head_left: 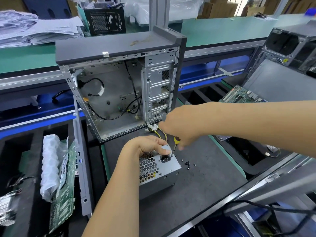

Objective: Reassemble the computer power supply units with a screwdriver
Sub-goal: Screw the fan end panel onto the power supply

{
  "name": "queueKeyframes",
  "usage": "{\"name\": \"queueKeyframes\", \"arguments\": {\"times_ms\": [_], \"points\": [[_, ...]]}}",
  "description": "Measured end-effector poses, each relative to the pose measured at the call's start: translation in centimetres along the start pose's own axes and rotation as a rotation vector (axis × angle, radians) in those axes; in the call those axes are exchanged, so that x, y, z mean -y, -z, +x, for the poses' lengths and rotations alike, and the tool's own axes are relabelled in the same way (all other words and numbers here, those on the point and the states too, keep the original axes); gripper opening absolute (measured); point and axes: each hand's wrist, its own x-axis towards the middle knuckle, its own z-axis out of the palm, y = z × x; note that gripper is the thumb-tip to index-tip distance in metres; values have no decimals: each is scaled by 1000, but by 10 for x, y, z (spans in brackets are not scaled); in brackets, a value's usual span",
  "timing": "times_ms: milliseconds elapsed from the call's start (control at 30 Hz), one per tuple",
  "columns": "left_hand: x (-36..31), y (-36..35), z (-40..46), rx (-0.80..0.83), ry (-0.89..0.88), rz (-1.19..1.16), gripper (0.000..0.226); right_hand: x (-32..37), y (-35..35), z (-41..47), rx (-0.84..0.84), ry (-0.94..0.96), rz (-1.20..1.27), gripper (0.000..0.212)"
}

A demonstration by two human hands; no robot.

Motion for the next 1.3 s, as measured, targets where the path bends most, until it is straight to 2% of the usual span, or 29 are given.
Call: {"name": "queueKeyframes", "arguments": {"times_ms": [67, 167, 233, 367, 467, 533, 600, 667, 733, 867, 900, 967, 1033, 1133, 1233, 1300], "points": [[0, 0, -1, -7, -5, 12, 8, -2, 3, 0, 1, 53, -55, 19], [-1, -1, -1, -9, -3, 32, 7, -7, 5, -7, -83, 36, -160, 28], [-1, -1, -1, -16, 4, 36, 4, -8, 3, -8, -93, 48, -192, 24], [1, -1, 2, -37, 20, 19, 7, -3, -3, -4, -9, 68, -180, 8], [2, 0, 3, -32, 11, 13, 13, -3, -1, -8, 33, 129, -216, 38], [2, 0, 3, -31, 5, 30, 26, -3, 1, -11, -40, 281, -387, 21], [2, -1, 4, -27, 6, 51, 31, -2, 3, -14, -68, 356, -492, 2], [1, -2, 2, -36, 5, 56, 32, 5, 8, -13, -85, 355, -497, 23], [0, -3, -2, -78, 33, 16, 18, 10, 10, -10, -62, 263, -359, 29], [-1, -5, -3, -106, 72, 29, 11, 20, 14, 4, 159, -82, 60, 9], [-3, -6, -4, -104, 81, 39, 6, 19, 15, 8, 259, -170, 175, 18], [-4, -5, -4, -96, 92, 67, 16, 13, 9, 15, 477, -284, 464, 25], [-4, -6, -5, -82, 77, 67, 9, 9, 4, 17, 532, -366, 680, 24], [-2, -5, -7, -79, 30, 42, 10, -1, 1, 10, 476, -406, 695, 29], [3, -6, -10, -137, -34, 105, 21, -20, -18, 9, 170, -433, 791, 31], [6, -9, -12, -263, -84, 176, 27, -21, -47, 18, 18, -469, 836, 26]]}}
